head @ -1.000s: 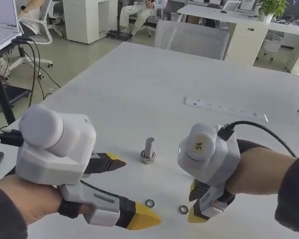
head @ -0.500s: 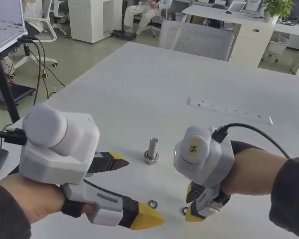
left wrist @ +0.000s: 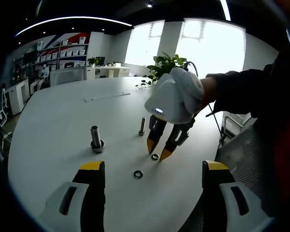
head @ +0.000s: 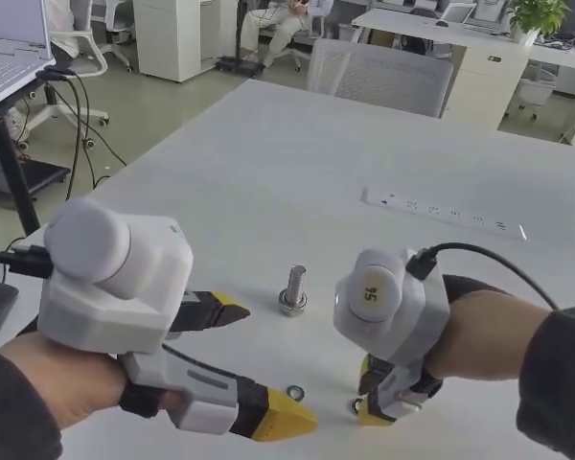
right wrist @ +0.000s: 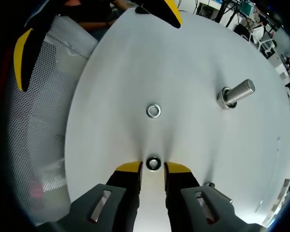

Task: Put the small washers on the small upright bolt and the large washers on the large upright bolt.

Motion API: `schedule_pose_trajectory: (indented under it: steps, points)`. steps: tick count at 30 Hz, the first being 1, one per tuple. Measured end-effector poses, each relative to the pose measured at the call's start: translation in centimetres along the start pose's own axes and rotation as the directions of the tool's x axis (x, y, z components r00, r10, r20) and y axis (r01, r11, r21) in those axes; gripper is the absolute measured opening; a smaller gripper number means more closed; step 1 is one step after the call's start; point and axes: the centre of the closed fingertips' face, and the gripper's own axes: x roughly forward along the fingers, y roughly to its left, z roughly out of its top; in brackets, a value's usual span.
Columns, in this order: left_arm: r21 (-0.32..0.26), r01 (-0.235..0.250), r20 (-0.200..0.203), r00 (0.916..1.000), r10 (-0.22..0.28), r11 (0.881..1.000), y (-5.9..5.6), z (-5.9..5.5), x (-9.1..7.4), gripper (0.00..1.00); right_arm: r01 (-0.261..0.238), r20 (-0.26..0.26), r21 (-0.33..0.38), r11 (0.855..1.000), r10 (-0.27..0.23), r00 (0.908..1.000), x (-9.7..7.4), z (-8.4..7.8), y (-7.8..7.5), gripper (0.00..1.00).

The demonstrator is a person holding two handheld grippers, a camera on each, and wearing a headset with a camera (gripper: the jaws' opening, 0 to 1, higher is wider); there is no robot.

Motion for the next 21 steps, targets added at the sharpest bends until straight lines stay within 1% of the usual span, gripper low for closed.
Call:
schedule_pose_trajectory:
  steps: [9, 14, 21]
  points:
    - [-0.001, -0.001, 0.001, 1.0, 0.001, 1.0, 0.05, 0.04, -0.08, 0.82, 0.002, 0.004, -0.013, 1.0, -0.002, 1.0, 0.04, 0.23, -0.01, 0.17]
    - [-0.002, -0.002, 0.001, 1.0, 0.002, 1.0, 0.13, 0.04, -0.08, 0.82, 0.005, 0.003, -0.04, 0.999, -0.005, 1.0, 0.09, 0.23, 0.1, 0.17]
    - [-0.003, -0.004, -0.001, 1.0, 0.004, 1.0, 0.2, -0.03, -0.08, 0.82, -0.003, 0.007, -0.035, 0.999, 0.004, 1.0, 0.2, 0.19, 0.04, 0.16]
